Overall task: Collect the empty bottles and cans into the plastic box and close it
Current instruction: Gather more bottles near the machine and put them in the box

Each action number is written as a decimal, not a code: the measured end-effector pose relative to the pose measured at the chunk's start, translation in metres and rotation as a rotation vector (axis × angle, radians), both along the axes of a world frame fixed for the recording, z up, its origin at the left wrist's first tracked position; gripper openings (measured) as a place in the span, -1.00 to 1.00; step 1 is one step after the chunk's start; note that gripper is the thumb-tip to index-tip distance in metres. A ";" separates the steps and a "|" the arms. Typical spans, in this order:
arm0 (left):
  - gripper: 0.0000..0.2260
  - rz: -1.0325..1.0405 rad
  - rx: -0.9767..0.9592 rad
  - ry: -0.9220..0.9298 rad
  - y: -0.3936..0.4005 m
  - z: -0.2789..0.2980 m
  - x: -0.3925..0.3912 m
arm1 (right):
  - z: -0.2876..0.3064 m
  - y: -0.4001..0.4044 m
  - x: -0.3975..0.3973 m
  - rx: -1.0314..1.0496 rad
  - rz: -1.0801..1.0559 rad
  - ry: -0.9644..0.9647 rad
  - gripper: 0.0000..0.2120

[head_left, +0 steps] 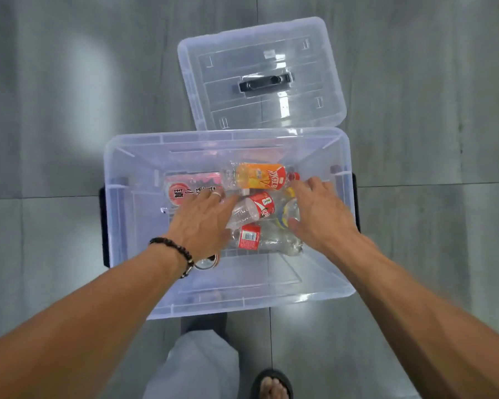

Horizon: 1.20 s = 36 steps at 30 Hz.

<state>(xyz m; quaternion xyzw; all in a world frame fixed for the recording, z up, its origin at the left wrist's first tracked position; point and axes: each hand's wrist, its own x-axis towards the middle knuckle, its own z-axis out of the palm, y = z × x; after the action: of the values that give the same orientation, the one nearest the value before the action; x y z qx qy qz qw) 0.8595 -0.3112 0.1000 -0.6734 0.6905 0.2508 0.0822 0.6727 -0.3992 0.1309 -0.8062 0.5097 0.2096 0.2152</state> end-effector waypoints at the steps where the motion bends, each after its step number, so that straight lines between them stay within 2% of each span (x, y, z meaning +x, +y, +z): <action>1: -0.48 0.021 0.000 0.000 0.007 0.012 0.004 | 0.009 0.001 0.003 -0.001 0.011 -0.004 -0.46; 6: -0.62 0.169 0.000 0.027 0.045 0.079 0.025 | 0.066 0.011 0.028 -0.004 0.086 -0.089 -0.46; 13: -0.52 0.388 -0.009 0.077 0.103 0.172 0.023 | 0.147 0.034 0.065 0.026 0.260 -0.277 -0.33; 20: -0.50 0.664 -0.072 0.126 0.194 0.262 0.011 | 0.238 0.082 0.108 0.019 0.567 -0.358 -0.36; 28: -0.46 1.041 -0.104 0.099 0.337 0.335 0.012 | 0.315 0.202 0.188 0.057 0.892 -0.424 -0.39; 36: -0.43 1.414 -0.189 0.073 0.504 0.379 0.018 | 0.368 0.379 0.273 0.107 1.255 -0.455 -0.38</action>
<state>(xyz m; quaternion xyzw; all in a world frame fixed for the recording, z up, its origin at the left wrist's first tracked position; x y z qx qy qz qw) 0.8777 0.1932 0.4790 -0.9553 0.1099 0.2055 -0.1821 0.9453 -0.0202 0.4993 -0.9621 -0.1249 0.1447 0.1944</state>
